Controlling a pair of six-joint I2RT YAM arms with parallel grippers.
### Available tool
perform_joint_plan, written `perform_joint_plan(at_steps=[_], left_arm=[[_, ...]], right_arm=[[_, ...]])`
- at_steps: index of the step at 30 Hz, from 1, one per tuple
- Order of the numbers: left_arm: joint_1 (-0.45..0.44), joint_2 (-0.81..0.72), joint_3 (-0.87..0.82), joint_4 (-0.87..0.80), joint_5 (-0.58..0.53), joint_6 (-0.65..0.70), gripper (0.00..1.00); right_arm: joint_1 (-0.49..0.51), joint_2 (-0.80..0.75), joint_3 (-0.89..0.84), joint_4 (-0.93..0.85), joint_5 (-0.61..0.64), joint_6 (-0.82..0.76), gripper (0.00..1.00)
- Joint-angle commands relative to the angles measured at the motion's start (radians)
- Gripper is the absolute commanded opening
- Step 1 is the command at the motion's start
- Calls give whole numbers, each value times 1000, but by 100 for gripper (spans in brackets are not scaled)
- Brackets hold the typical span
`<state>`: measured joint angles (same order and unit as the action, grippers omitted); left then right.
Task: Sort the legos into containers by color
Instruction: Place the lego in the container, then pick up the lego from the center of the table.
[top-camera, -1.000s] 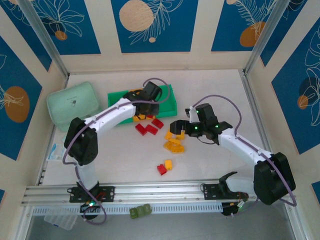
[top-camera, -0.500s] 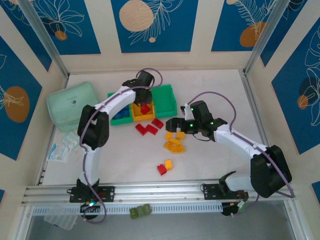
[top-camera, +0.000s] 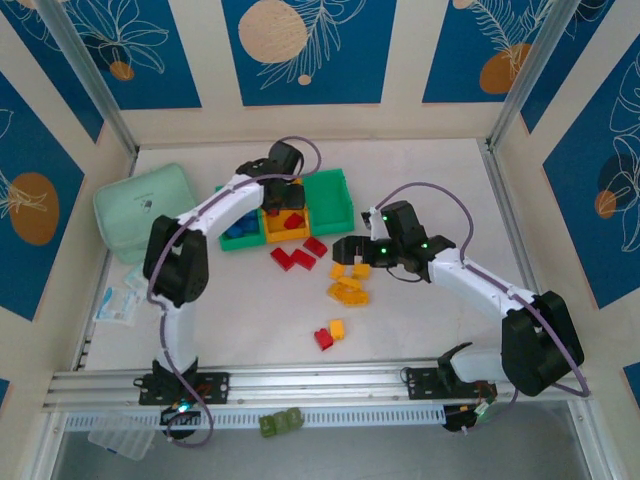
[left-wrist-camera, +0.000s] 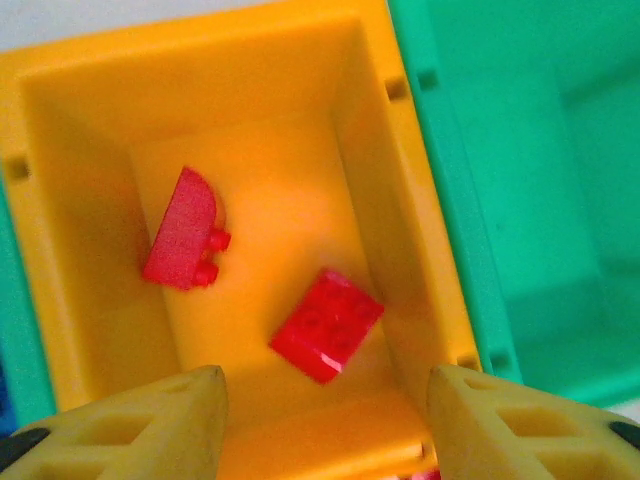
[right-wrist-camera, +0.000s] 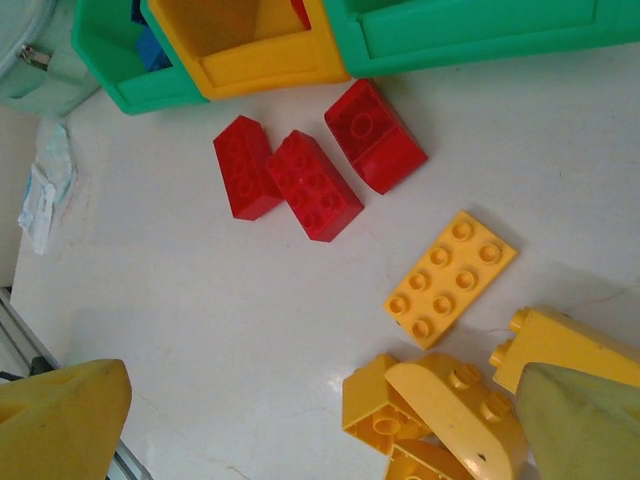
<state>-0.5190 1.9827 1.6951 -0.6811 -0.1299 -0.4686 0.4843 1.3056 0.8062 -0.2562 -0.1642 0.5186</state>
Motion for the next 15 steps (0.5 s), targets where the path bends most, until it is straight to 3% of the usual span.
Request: perform_joint_plan(at_steps=[1, 12, 15], left_arm=[[-26, -115, -86, -4, 48, 10, 56], [-156, -380, -494, 121, 27, -227, 59], [-197, -387, -534, 115, -13, -312, 65]], right_arm=[[-4, -17, 20, -57, -6, -43, 99], [29, -30, -59, -16, -37, -71, 99], [43, -15, -75, 17, -34, -62, 99]])
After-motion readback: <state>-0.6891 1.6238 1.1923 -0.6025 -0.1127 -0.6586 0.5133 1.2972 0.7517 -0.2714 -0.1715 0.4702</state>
